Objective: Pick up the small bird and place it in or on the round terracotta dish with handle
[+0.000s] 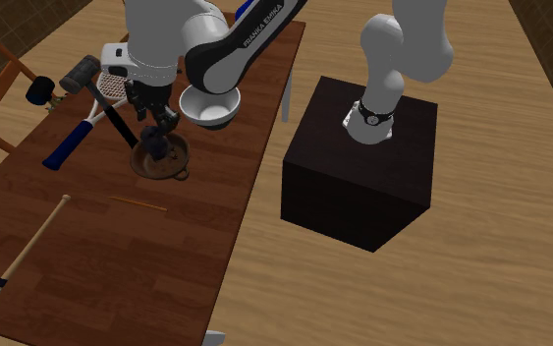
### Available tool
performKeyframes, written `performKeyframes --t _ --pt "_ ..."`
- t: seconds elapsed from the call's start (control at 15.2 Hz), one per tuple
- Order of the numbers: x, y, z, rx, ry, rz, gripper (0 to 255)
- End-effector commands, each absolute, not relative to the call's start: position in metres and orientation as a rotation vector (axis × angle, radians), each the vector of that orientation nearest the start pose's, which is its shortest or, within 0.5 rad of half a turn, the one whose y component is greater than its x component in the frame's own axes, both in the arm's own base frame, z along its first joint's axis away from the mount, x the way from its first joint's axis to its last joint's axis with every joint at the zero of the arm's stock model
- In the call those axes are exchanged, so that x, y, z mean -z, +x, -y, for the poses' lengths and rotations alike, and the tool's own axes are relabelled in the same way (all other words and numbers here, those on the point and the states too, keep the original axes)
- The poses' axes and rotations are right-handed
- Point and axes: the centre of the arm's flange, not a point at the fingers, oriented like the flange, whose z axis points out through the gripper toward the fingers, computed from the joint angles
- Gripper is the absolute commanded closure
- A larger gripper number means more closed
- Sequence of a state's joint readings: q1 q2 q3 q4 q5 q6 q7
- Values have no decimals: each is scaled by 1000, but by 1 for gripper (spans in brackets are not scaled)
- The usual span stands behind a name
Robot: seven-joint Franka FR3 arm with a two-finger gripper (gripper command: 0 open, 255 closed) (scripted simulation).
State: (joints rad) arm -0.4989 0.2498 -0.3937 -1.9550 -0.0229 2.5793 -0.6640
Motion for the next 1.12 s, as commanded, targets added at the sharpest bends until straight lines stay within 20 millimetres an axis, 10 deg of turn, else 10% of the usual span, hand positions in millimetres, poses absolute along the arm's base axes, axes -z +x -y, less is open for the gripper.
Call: performKeyframes --t 0.0,0.26,0.53,1.06 --pt "-402 410 487 360 -3460 -315 0" --pt "-402 410 487 360 -3460 -315 0" --pt "-448 402 469 360 -3460 -315 0" --pt "-448 402 469 360 -3460 -315 0"
